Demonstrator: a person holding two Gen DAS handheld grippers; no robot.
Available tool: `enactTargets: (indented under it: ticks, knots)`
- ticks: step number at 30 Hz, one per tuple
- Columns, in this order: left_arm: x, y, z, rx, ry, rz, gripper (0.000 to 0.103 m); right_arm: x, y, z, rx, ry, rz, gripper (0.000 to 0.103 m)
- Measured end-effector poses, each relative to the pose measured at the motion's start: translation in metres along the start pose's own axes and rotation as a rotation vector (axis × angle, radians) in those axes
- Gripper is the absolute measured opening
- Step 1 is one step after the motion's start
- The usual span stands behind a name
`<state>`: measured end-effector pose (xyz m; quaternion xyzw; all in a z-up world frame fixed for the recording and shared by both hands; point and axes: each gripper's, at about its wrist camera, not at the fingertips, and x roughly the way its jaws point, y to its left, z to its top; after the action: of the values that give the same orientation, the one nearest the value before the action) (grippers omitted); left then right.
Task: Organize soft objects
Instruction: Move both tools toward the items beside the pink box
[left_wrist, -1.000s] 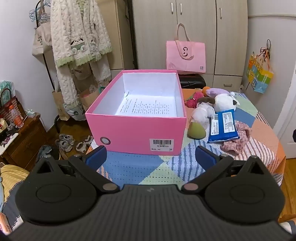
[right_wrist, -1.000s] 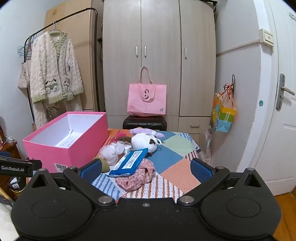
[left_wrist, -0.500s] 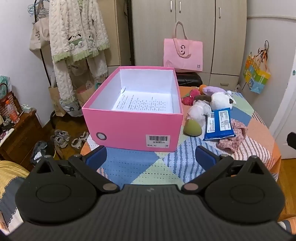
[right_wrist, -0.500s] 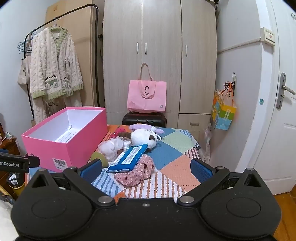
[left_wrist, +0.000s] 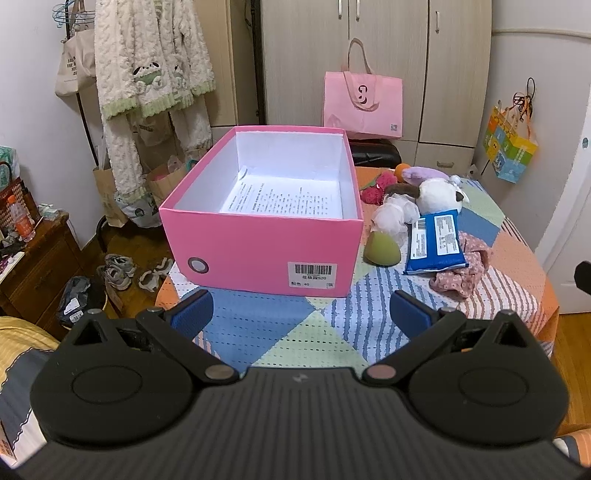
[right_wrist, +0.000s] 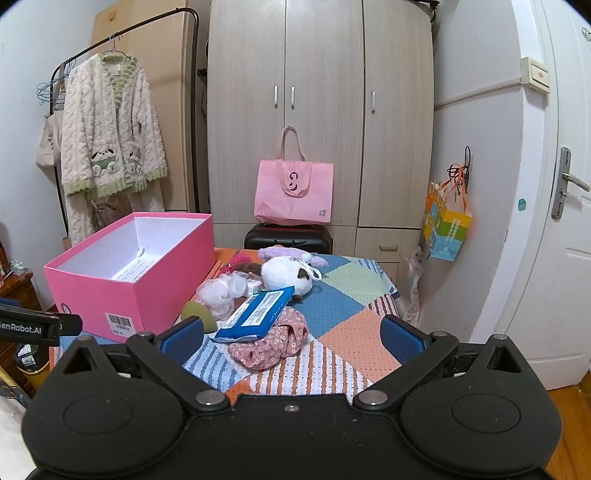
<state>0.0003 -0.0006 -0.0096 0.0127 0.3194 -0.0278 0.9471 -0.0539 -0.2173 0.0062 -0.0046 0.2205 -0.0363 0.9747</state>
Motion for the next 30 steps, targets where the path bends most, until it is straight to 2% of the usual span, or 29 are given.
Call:
enactTargets:
  ticks: [12,30]
  knots:
    - [0.000,-0.002,-0.001,0.014,-0.008,-0.011,0.103,-0.001,-0.002,-0.001,-0.003,0.002,-0.003,0.103]
    - [0.004,-0.006,-0.012,0.017,-0.045,-0.075,0.103,0.005,-0.011,-0.012,-0.006,0.036,-0.012,0.103]
